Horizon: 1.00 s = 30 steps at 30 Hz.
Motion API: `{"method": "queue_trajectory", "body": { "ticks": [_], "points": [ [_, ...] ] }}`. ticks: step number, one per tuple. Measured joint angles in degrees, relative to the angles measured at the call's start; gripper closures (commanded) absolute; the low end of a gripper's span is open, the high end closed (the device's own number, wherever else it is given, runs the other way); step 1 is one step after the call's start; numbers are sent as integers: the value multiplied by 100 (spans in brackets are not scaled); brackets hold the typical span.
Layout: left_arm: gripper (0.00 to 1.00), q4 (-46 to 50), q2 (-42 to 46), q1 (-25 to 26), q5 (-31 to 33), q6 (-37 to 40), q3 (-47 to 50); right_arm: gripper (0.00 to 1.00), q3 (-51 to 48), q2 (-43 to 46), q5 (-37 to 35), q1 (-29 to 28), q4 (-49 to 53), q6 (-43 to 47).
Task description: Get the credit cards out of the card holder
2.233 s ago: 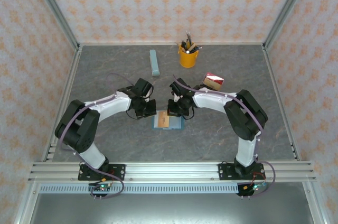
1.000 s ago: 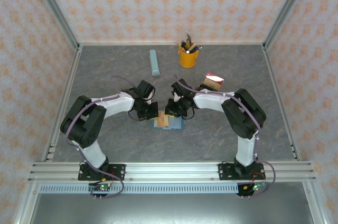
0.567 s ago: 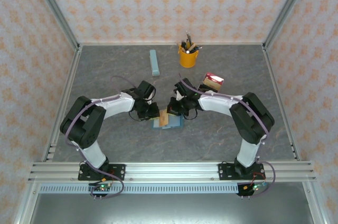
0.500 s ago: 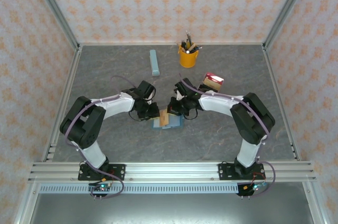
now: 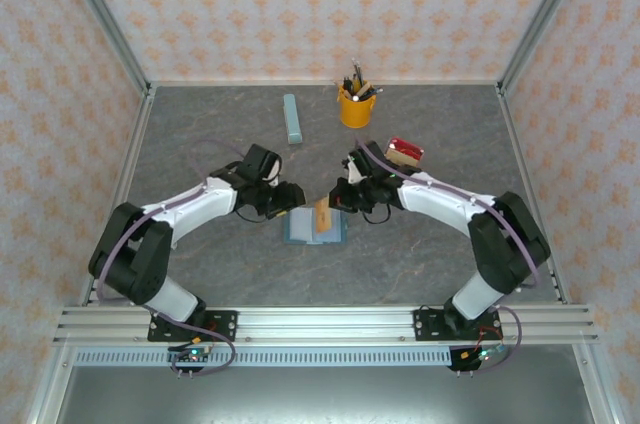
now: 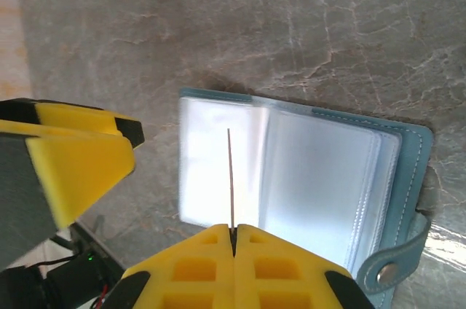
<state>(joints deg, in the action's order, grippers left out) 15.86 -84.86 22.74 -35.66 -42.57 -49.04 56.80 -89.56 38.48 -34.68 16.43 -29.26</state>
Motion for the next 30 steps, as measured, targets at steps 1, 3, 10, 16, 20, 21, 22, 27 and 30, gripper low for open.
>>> {"method": "queue_trajectory", "body": {
  "ticks": [1, 3, 10, 16, 20, 21, 22, 27, 30],
  "points": [
    [30, -173, 87, -70, -179, -79, 96, 100, -26, 96, 109, 63, -48, -2],
    [26, -529, 212, -157, -520, -227, 245, 100, -59, 256, 313, 199, -186, -31],
    [24, -1867, 415, -190, -1480, -822, 437, 100, -105, 612, 1163, 686, -984, -354],
    [44, -2798, 542, -190, -1856, -1362, 448, 100, -155, 680, 1705, 839, -1698, -811],
    [64, -3117, 678, -190, -1967, -1613, 448, 100, -210, 680, 1891, 859, -2127, -1123],
    [69, -3180, 706, -190, -1980, -1657, 448, 100, -210, 680, 1923, 859, -2223, -1189],
    [75, -3213, 734, -190, -1991, -1694, 448, 100, -210, 680, 1943, 861, -2319, -1248],
    [94, -3373, 863, -192, -1991, -1827, 446, 94, -229, 682, 1967, 911, -2728, -1580],
    [99, -3449, 1010, -188, -1980, -1860, 442, 80, -365, 680, 1989, 898, -3095, -1912]
  ]
}}
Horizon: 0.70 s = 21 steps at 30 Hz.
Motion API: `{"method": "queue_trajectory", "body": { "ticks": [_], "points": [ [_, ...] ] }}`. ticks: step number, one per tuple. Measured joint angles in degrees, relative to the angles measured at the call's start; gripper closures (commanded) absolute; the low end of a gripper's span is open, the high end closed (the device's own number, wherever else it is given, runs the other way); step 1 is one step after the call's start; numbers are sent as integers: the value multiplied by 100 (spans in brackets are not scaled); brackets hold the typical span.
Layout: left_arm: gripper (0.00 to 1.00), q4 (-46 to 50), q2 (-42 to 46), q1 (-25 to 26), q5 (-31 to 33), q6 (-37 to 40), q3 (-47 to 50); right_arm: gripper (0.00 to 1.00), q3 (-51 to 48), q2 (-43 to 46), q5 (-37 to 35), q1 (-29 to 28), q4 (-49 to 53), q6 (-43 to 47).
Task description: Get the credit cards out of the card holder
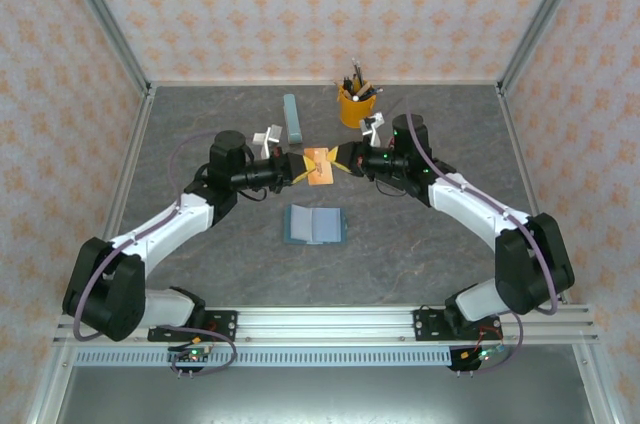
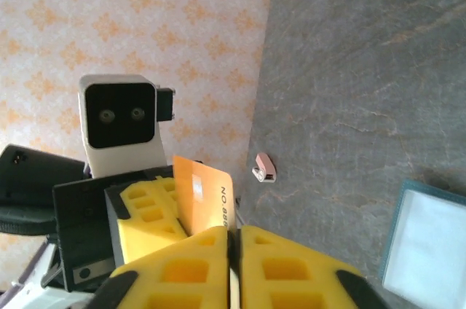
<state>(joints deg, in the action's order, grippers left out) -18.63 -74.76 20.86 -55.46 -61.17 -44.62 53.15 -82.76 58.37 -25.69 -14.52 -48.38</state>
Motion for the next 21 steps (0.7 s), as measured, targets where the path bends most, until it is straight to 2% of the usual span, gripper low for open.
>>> {"method": "queue_trajectory", "body": {
  "ticks": [2, 5, 7, 10, 11, 14, 17, 19, 21],
  "points": [
    [100, -15, 39, 4, 33, -33, 0, 77, -61, 0, 20, -44, -254, -219],
    [100, -33, 44, 13, 66, -55, -15, 78, -87, -2, 37, -140, -533, -446],
    [100, -33, 52, 13, 92, -52, -46, 83, -96, -2, 31, -151, -658, -557],
    [99, 0, 52, 11, 168, -46, -127, 99, -105, -7, -2, -129, -778, -654],
    [96, 59, 52, 11, 201, -37, -149, 100, -101, -2, -7, -114, -789, -640],
    [71, 474, 52, 11, 295, 170, -280, 100, -2, 2, -68, -116, -402, -321],
    [47, 1438, 66, -22, 623, 590, -535, 100, 348, 98, -380, -109, 645, 479],
    [37, 2181, 98, -109, 942, 911, -765, 100, 682, 192, -852, -68, 1519, 1172],
    [29, 3038, 140, -225, 1399, 1353, -1049, 100, 1169, 240, -1615, -13, 2507, 2070]
  ]
}}
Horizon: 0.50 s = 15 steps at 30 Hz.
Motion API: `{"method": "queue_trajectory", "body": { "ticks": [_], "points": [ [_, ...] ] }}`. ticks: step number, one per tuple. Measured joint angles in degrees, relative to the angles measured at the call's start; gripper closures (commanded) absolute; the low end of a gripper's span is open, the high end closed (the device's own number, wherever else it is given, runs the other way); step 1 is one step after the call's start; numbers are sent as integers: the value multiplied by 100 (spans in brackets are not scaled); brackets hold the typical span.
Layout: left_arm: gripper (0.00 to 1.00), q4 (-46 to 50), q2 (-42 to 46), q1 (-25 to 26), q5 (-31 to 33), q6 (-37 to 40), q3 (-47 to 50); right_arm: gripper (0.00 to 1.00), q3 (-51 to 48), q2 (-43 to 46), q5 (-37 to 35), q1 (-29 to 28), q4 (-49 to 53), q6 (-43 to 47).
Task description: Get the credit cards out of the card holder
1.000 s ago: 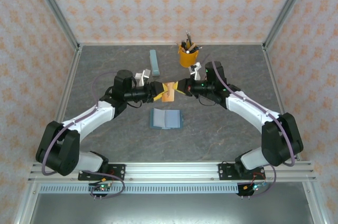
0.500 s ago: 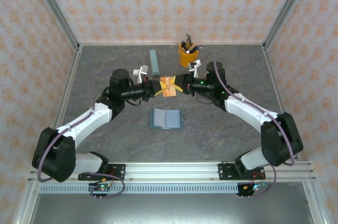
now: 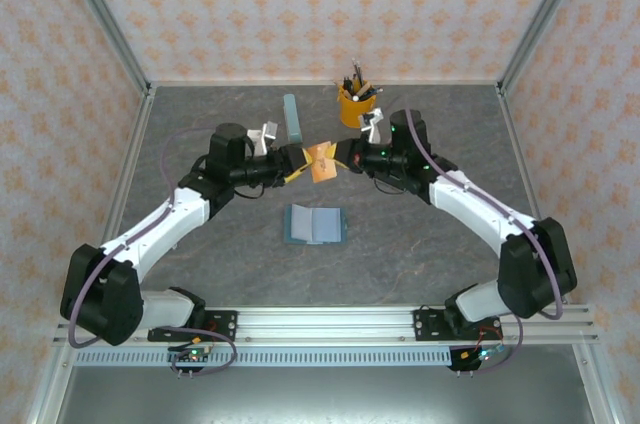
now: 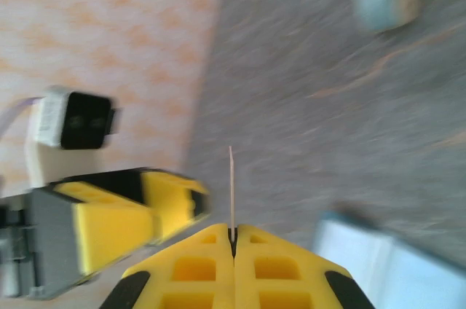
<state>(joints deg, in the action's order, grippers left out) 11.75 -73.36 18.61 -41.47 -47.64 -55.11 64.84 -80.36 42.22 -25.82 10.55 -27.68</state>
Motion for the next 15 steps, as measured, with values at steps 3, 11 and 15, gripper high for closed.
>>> {"method": "queue_trajectory", "body": {
  "ticks": [3, 11, 15],
  "points": [
    [23, 1029, 7, -144, 686, 503, -310, 100, 560, 7, -1189, 46, 986, 1187],
    [3, 2590, 4, -264, 1906, 1436, -428, 100, 1064, -286, -3392, 297, 2138, 4004],
    [0, 2907, 13, -267, 2205, 1759, -487, 100, 1355, -754, -3486, 767, 2494, 5060]
  ]
}}
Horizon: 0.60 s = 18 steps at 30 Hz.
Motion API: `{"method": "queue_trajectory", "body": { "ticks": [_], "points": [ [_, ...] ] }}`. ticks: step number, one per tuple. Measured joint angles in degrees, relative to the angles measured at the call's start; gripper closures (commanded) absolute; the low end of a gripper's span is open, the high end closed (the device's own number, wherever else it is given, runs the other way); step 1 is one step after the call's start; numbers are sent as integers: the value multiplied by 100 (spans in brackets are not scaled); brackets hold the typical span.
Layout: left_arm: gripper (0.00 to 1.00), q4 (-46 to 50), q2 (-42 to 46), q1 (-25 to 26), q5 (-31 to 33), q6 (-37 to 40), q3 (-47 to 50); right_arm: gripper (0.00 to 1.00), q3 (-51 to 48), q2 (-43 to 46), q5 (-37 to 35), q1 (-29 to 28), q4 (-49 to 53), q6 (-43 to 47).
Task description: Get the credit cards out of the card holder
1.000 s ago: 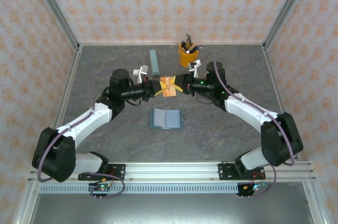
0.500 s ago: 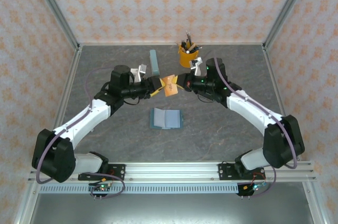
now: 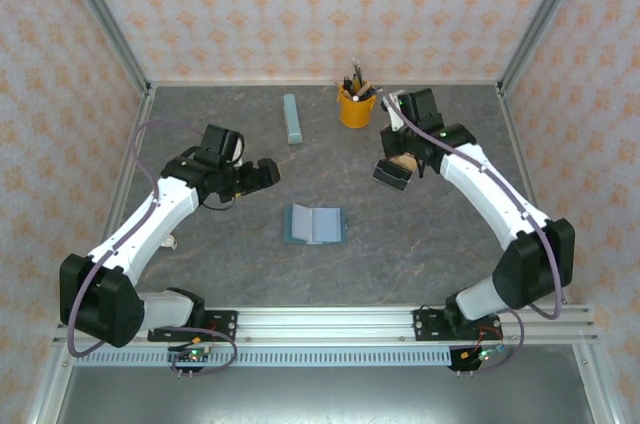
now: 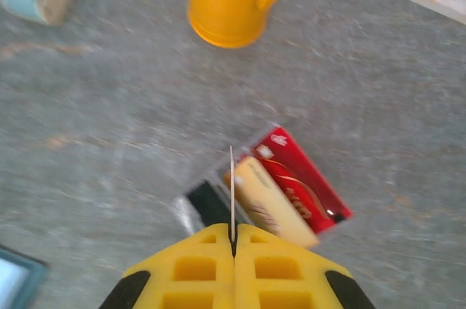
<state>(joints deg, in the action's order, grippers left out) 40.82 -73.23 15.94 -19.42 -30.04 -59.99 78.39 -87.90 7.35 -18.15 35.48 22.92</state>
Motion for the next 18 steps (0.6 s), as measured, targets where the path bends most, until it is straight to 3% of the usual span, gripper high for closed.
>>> {"method": "queue_trajectory", "body": {
  "ticks": [6, 18],
  "points": [
    [0, 164, 2, 0, 85, 212, -35, 100, 310, -560, 273, 483, 352, 1274],
    [0, 203, -28, 0, 20, 315, -37, 100, 538, -1405, 748, 514, 627, 2590]
  ]
}}
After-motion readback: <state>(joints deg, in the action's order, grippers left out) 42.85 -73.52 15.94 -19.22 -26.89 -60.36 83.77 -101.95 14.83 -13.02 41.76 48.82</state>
